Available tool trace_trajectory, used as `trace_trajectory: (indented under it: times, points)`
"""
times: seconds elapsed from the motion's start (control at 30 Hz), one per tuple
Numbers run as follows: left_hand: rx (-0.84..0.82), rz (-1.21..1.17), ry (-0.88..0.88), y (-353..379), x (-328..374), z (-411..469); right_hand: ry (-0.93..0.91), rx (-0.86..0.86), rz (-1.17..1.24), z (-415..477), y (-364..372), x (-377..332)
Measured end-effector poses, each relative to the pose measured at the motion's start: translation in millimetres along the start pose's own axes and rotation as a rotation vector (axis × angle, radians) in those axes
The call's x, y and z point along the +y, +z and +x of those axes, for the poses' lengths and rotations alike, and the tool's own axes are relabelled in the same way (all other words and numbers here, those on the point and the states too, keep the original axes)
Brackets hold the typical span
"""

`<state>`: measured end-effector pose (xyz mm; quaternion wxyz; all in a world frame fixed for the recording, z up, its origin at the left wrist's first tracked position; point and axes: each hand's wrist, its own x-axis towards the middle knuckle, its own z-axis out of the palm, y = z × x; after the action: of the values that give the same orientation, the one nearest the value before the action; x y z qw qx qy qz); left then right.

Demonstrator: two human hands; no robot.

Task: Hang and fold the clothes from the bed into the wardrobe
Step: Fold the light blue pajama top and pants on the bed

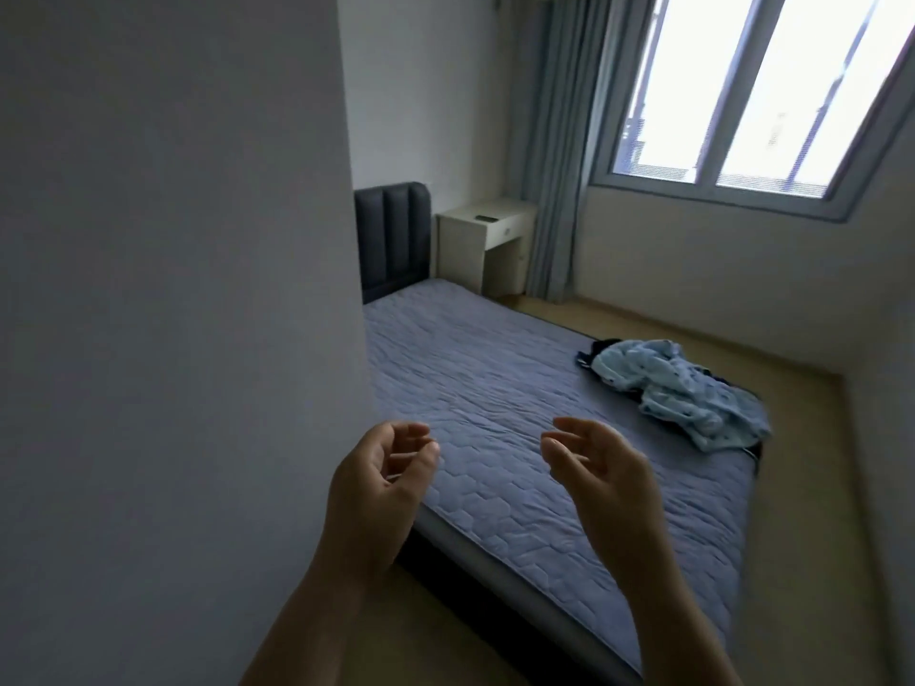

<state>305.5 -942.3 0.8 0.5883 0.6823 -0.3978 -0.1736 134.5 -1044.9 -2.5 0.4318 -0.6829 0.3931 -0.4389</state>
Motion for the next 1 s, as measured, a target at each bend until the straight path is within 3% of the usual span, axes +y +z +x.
trace_trajectory:
  times: [0.3, 0.6, 1.0]
  points:
    - [-0.444, -0.111, 0.072, 113.3, 15.1, -24.0, 0.125, 0.406, -0.089, -62.3, -113.0, 22.7]
    - [-0.681, -0.152, 0.196, 248.6, 78.2, -102.1, 0.162, 0.631, -0.136, -124.6, -260.8, 38.1]
    - [-0.868, -0.163, 0.261, 404.9, 125.9, -173.6, 0.244, 0.762, -0.216, -162.5, -415.2, 78.0]
